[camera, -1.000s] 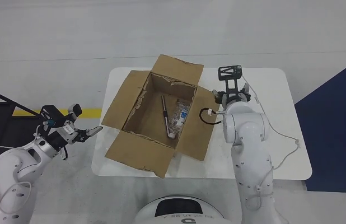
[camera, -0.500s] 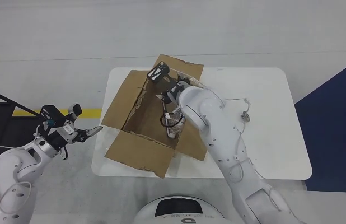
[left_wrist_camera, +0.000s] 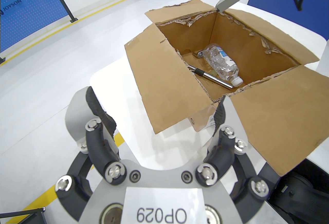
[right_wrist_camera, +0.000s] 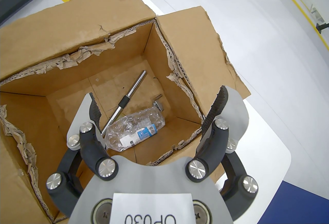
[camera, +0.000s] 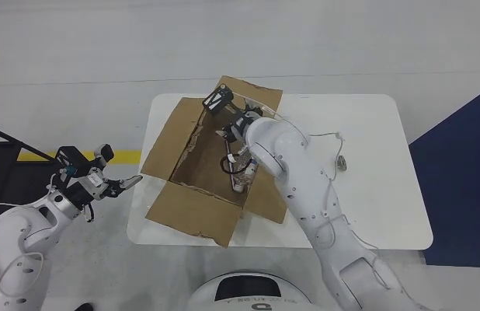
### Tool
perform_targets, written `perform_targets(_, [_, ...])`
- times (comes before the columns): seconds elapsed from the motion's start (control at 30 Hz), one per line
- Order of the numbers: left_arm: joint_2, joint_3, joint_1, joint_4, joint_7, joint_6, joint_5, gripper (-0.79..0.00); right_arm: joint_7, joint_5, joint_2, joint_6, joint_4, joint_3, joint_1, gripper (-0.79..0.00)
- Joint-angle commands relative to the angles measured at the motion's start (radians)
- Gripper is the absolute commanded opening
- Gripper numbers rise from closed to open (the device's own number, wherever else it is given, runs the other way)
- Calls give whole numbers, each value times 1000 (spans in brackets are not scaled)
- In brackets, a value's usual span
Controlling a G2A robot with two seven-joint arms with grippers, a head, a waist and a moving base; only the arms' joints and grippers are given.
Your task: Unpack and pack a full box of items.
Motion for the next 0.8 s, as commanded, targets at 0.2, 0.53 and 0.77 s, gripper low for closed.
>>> perform_targets(0.2, [0,0,0,0,0,0,0,0,9,68,-1,69,22,-8,-70,-259])
perform_targets(0.53, [0,0,0,0,0,0,0,0,-3,201,-41,190,348,-98,32,-449])
perform_targets(0.77, [0,0,0,0,0,0,0,0,-53,254,-80,275,611,-160,144,-428])
